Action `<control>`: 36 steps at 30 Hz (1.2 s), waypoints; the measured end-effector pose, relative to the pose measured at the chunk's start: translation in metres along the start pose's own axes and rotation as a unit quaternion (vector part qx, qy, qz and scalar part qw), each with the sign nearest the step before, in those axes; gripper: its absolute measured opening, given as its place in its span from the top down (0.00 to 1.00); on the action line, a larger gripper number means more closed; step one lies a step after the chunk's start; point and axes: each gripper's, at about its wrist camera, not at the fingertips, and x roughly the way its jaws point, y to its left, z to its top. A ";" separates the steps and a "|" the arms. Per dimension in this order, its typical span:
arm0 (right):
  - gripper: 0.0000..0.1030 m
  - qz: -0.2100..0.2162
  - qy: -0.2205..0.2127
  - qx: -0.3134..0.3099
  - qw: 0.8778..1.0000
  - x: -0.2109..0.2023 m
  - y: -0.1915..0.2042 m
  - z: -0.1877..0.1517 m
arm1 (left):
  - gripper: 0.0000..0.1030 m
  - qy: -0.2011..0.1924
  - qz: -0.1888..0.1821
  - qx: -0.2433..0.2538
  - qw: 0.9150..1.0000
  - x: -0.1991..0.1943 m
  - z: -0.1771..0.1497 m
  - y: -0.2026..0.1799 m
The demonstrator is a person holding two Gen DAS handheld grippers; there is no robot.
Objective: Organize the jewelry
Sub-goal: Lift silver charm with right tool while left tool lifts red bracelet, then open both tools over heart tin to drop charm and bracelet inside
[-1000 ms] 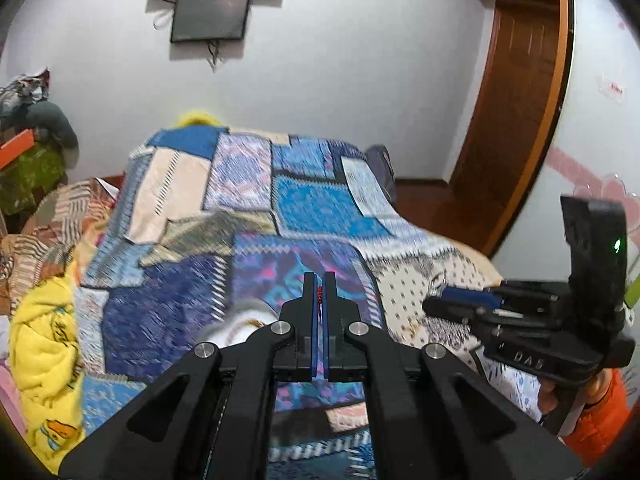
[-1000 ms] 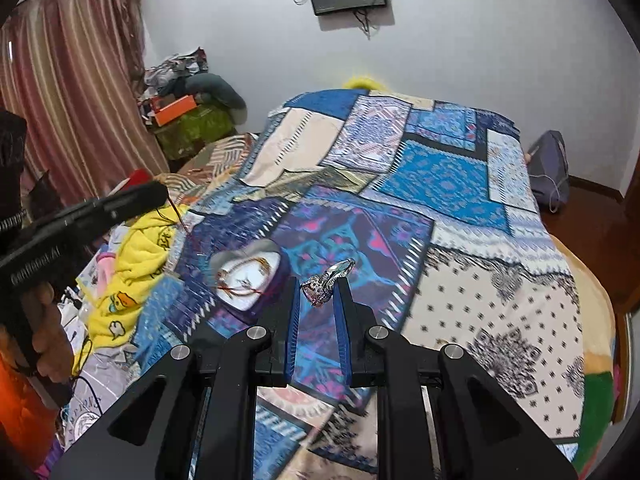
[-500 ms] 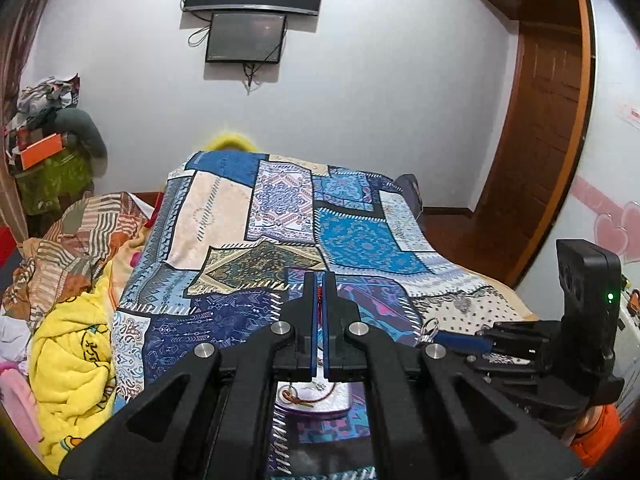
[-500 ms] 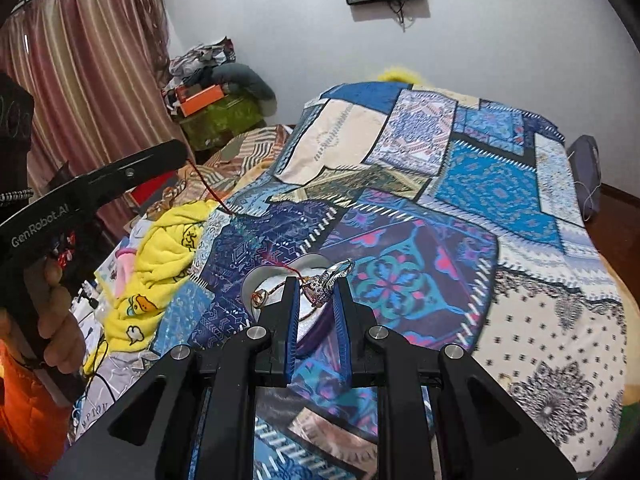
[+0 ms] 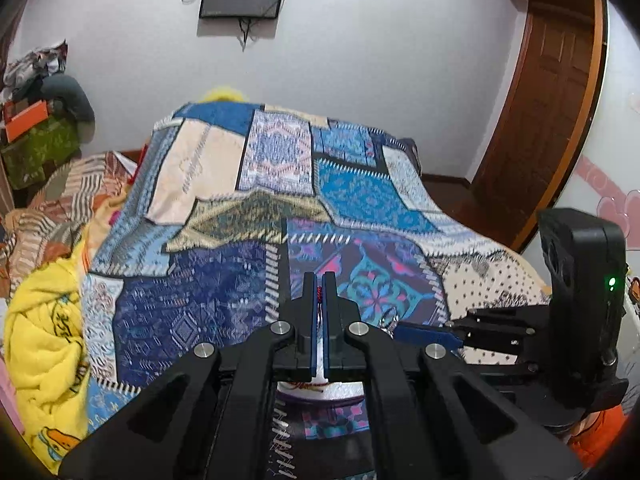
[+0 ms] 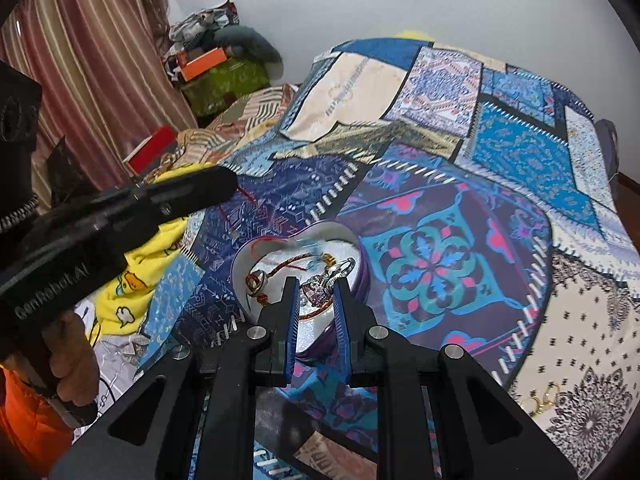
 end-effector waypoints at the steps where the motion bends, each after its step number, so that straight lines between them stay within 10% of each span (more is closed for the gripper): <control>1: 0.85 0.008 0.005 0.002 1.000 0.002 0.000 0.000 | 1.00 0.006 -0.002 -0.003 1.000 0.003 -0.003 0.002; 23: 0.85 -0.026 0.040 -0.032 0.998 0.025 0.009 0.003 | 0.98 0.073 0.018 0.006 0.997 0.021 -0.040 0.028; 36: 0.68 -0.057 0.006 -0.029 0.998 -0.021 0.015 0.001 | 0.62 0.045 0.071 0.003 0.996 -0.007 -0.035 0.028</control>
